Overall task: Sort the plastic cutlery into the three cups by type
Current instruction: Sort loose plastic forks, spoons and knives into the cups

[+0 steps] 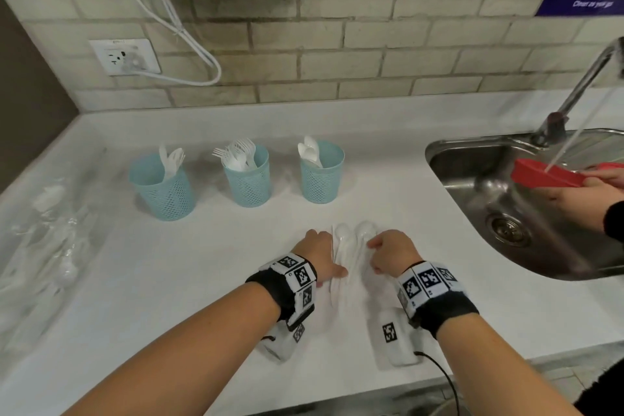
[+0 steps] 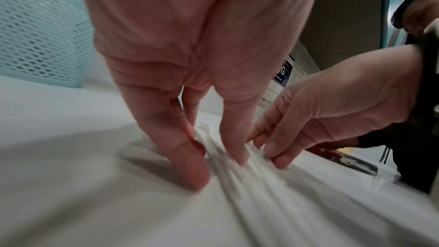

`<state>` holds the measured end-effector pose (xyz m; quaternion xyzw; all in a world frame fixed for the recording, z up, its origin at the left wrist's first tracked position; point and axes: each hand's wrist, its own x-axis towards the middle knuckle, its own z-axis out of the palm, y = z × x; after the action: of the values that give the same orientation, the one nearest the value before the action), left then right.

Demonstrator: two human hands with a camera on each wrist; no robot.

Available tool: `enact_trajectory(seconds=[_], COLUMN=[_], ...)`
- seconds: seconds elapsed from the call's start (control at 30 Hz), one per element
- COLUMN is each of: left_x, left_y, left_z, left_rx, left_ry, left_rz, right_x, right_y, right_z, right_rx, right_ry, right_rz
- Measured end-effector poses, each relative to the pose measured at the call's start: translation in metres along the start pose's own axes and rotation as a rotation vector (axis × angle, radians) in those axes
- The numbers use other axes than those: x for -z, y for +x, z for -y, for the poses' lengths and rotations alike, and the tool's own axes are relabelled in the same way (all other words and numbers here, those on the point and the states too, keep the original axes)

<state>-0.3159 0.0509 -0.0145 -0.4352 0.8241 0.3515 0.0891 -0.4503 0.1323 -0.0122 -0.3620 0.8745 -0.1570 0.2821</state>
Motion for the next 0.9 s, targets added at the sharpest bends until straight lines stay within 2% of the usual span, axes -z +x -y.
enact_trajectory(seconds=[0.2, 0.23, 0.33, 0.37, 0.47, 0.6, 0.8, 0.9], left_x=[0.002, 0.000, -0.008, -0.009, -0.007, 0.001, 0.013, 0.014], left_y=[-0.004, -0.005, -0.004, -0.002, 0.002, 0.008, 0.015, 0.015], left_z=[-0.004, -0.005, -0.007, -0.007, -0.010, -0.011, 0.000, 0.009], left_rx=[0.010, 0.016, 0.014, 0.009, -0.001, 0.005, -0.018, 0.032], left_ry=[0.114, 0.159, 0.286, 0.301, 0.296, 0.334, 0.391, 0.416], left_rz=[0.032, 0.016, -0.068, -0.095, -0.134, -0.111, -0.064, -0.042], right_x=[-0.009, -0.005, 0.006, 0.008, 0.010, -0.002, -0.012, -0.015], right_y=[-0.005, -0.004, 0.006, 0.009, 0.019, 0.032, 0.025, 0.025], right_z=[0.020, 0.022, 0.019, 0.018, 0.017, 0.028, 0.050, 0.054], right_rx=[0.048, 0.045, -0.014, -0.042, -0.097, 0.000, 0.057, 0.085], right_ry=[0.202, 0.196, 0.070, 0.023, -0.167, -0.323, -0.362, -0.328], right_rz=[0.093, 0.065, -0.176, -0.213, -0.117, 0.035, 0.043, 0.070])
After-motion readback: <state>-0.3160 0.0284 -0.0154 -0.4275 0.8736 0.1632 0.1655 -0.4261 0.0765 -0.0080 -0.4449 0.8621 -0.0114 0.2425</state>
